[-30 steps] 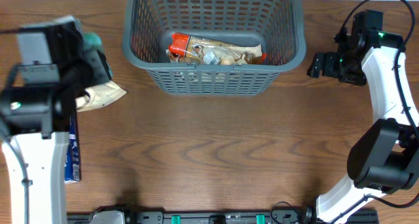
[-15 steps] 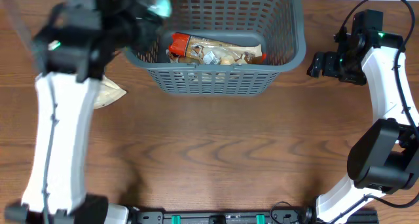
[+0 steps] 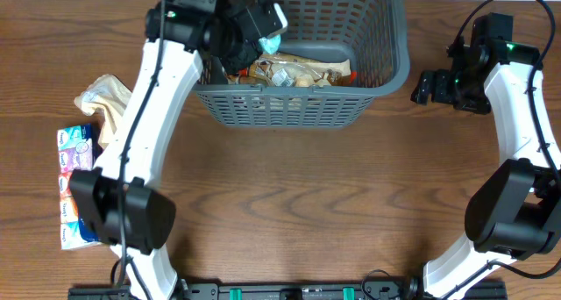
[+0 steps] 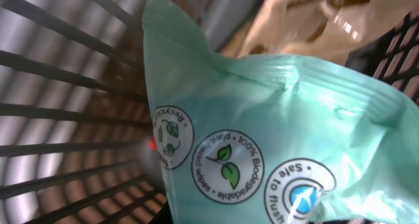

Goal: Pack container
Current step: 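Carry the wet-wipe pack into the basket and open the left gripper, then withdraw the left gripper toward the Kleenex tissue packs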

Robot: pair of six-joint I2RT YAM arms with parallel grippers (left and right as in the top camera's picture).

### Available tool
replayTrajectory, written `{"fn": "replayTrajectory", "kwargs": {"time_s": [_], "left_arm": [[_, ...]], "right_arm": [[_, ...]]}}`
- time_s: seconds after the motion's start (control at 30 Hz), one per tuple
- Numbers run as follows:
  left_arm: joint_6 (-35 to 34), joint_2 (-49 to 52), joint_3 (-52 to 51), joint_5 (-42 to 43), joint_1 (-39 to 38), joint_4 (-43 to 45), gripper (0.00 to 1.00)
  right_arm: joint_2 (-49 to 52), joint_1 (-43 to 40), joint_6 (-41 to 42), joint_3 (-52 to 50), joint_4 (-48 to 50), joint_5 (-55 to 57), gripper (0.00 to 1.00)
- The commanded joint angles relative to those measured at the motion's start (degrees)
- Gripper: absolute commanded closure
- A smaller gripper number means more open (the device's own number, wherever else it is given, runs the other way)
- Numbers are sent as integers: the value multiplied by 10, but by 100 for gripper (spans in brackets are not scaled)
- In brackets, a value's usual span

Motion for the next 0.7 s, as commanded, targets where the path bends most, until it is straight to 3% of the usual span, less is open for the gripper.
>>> {"fn": "replayTrajectory", "kwargs": {"time_s": [0.0, 0.03, 0.07, 0.1, 0.4, 0.67], "left_arm": [[12, 34, 9, 11, 0, -9, 78], [8, 41, 9, 11, 0, -11, 40], [-4, 45, 9, 11, 0, -12, 20], [-13, 47, 9, 11, 0, -12, 8], [-15, 16, 9, -5, -2, -12, 2], [-22, -116, 9, -150, -21, -2, 1]], "right_arm": [[3, 5, -9, -2, -1, -4, 1], [3, 5, -9, -2, -2, -4, 1], [3, 5, -9, -2, -2, -4, 1], [3, 5, -9, -2, -4, -4, 1], [3, 5, -9, -2, -7, -4, 1], [3, 5, -9, -2, -7, -4, 1]]}}
